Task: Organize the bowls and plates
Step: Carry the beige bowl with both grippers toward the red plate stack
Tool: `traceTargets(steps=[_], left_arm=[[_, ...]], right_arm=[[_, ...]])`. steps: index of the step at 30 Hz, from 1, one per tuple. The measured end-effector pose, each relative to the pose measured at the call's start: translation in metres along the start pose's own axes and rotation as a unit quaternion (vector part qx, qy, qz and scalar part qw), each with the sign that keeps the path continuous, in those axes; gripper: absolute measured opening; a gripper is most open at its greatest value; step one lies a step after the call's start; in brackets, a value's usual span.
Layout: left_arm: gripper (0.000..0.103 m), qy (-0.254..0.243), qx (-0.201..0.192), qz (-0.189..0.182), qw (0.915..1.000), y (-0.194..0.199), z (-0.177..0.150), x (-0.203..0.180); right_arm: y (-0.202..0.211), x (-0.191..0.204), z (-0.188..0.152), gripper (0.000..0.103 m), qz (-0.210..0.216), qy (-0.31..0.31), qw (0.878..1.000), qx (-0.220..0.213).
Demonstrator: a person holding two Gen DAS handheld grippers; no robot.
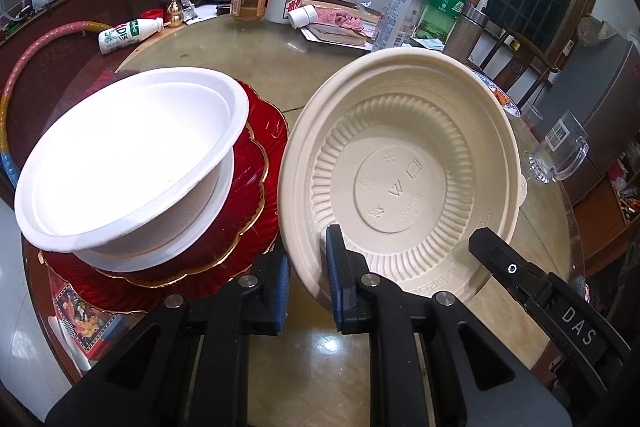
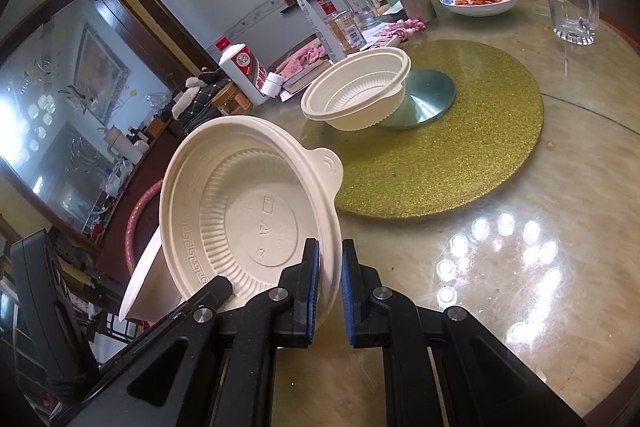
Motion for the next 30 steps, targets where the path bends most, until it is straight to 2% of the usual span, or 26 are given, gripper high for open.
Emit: traceTargets(steps=[19, 30], left_arm=[[0.015, -0.001, -0.002, -0.023, 0.9997, 0.007, 0.000, 0.005], [0.015, -0.022, 0.024, -0.072, 0.9969, 0.001, -0.014, -0.012]], right_arm=[[0.010, 0.007, -0.002, 0.010, -0.010, 0.003, 1.000, -0.013], [0.031, -0.011, -0.014, 0.010, -0.063, -0.016, 0.997, -0.031]])
Point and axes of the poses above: each gripper's, at about its wrist camera, not at the fingertips, and y roughly against the way its jaws point, x to its left, z to its top, the point moved 5 cm from there along -y, roughly the way its jaws point, and after that the axes turned 14 degrees about -z, right-handed, at the moved point
